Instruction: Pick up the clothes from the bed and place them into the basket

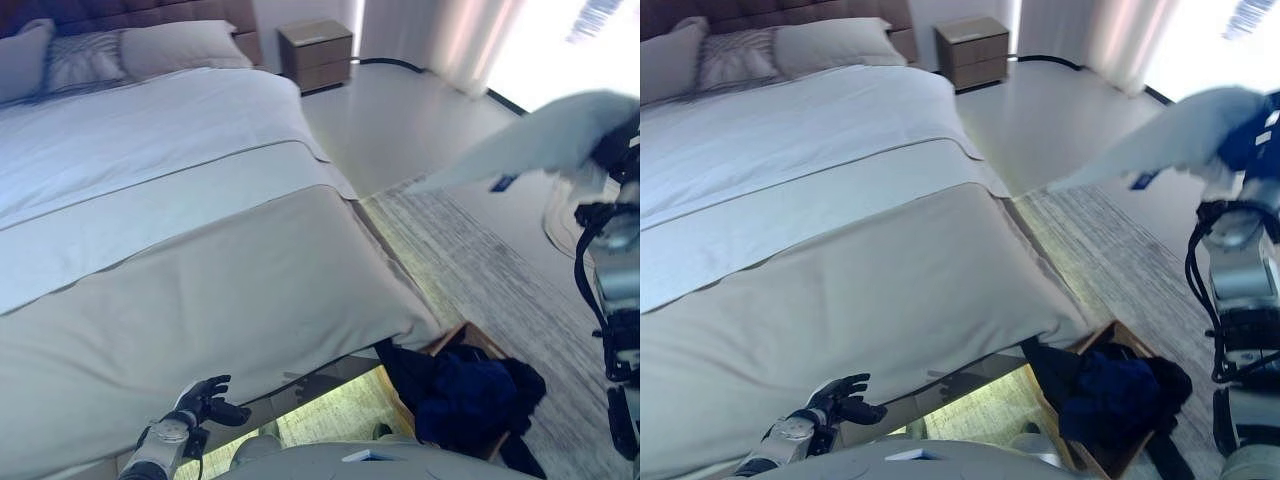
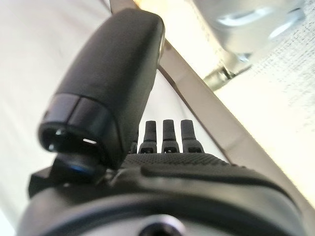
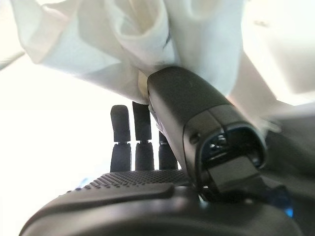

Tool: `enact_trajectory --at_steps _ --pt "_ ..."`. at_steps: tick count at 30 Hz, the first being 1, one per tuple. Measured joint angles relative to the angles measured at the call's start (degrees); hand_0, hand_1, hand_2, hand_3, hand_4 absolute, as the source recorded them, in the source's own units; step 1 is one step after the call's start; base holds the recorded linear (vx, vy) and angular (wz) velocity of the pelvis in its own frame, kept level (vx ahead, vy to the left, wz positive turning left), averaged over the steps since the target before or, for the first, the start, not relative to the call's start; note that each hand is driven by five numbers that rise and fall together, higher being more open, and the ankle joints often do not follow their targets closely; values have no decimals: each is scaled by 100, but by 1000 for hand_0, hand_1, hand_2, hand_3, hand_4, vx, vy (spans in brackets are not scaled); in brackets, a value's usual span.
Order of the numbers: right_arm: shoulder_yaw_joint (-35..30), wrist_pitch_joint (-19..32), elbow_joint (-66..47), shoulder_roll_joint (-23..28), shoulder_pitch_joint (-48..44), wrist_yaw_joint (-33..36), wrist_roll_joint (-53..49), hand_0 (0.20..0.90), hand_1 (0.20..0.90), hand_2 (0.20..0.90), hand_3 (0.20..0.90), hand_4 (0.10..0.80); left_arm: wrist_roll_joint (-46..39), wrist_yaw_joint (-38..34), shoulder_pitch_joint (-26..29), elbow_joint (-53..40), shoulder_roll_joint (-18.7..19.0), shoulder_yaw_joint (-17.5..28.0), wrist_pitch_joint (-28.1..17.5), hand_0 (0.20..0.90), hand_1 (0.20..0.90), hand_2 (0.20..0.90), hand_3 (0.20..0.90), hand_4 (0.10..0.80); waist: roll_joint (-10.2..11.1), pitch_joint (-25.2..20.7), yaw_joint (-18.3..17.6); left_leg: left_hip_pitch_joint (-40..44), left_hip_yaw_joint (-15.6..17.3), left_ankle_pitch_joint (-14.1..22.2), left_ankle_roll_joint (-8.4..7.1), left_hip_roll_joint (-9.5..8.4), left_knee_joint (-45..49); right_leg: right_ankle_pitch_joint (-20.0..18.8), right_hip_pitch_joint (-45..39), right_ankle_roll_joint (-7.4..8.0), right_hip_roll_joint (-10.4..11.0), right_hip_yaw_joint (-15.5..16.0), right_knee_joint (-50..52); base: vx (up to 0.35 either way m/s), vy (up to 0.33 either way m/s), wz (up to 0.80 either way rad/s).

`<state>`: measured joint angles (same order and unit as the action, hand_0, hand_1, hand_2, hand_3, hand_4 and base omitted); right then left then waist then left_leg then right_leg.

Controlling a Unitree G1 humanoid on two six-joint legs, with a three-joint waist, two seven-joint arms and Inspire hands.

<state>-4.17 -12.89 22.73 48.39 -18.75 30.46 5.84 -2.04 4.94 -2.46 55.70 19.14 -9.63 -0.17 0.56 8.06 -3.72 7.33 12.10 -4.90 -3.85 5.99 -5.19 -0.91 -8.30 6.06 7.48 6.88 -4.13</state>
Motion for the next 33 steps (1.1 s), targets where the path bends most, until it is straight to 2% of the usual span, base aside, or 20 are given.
enact_trajectory --at_steps 6,14,18,21,25,27,28,29,30,33 --pt "-4 -232 714 -32 399 -128 122 300 300 300 200 100 188 58 -3 58 -41 -18 -14 900 900 900 900 800 -94 -52 -305 38 193 13 -17 43 -4 -74 49 0 -39 -184 -106 -39 -73 -19" --pt "-2 -265 1425 -25 509 -256 244 300 300 300 200 100 216 64 53 149 -33 -345 -29 900 900 900 900 800 -313 -87 -324 -148 346 32 -40 44 -7 -133 349 41 -30 -329 -108 -118 -55 -10" --pt "9 -379 1670 -16 495 -380 232 300 300 300 200 100 208 61 165 116 -44 -619 -138 900 900 900 900 800 -533 -33 -315 -382 423 -14 -43 37 7 -214 645 43 -23 -422 -110 -185 -2 -11" --pt "24 -508 1977 -5 294 -458 219 300 300 300 200 100 197 55 351 8 -63 -767 -158 900 900 900 900 800 -774 180 -334 -572 468 -65 6 2 9 -298 869 72 7 -475 -109 -180 5 -9" --pt "233 -961 2341 17 84 -871 202 300 300 300 200 100 75 24 682 -327 -72 -868 -178 900 900 900 900 800 -1040 564 -344 -759 475 -143 13 -7 10 -376 1063 74 16 -484 -109 -149 -33 -1" --pt "324 -964 2638 18 2 -1036 197 300 300 300 200 100 -28 13 825 -404 -81 -876 -252 900 900 900 900 800 -1173 714 -338 -809 475 -162 2 -5 11 -378 1100 73 14 -485 -109 -151 -66 0" --pt "342 -940 2780 18 -41 -1095 188 411 411 411 329 229 -34 -6 907 -452 -79 -876 -258 900 900 900 900 800 -1223 776 -336 -816 475 -178 1 -6 11 -378 1109 72 17 -484 -109 -192 -57 -1" --pt "432 -912 3092 18 -178 -1129 130 738 738 738 711 611 -42 -38 1044 -477 -78 -880 -260 900 900 900 900 800 -1285 850 -335 -834 476 -180 3 -6 11 -376 1140 73 19 -485 -109 -163 -45 -1" --pt "447 -910 3204 18 -241 -1135 83 900 900 900 900 800 -62 -48 1053 -485 -76 -888 -261 900 900 900 900 800 -1312 844 -337 -898 477 -180 3 -6 11 -376 1208 73 19 -484 -109 -164 -30 -2" --pt "533 -890 3259 19 -467 -1142 -83 900 900 900 900 800 -262 -85 1310 -547 -25 -916 -275 900 900 900 900 800 -1444 1004 -376 -1145 476 -272 17 -18 13 -430 1448 83 30 -485 -107 -127 -8 -2"
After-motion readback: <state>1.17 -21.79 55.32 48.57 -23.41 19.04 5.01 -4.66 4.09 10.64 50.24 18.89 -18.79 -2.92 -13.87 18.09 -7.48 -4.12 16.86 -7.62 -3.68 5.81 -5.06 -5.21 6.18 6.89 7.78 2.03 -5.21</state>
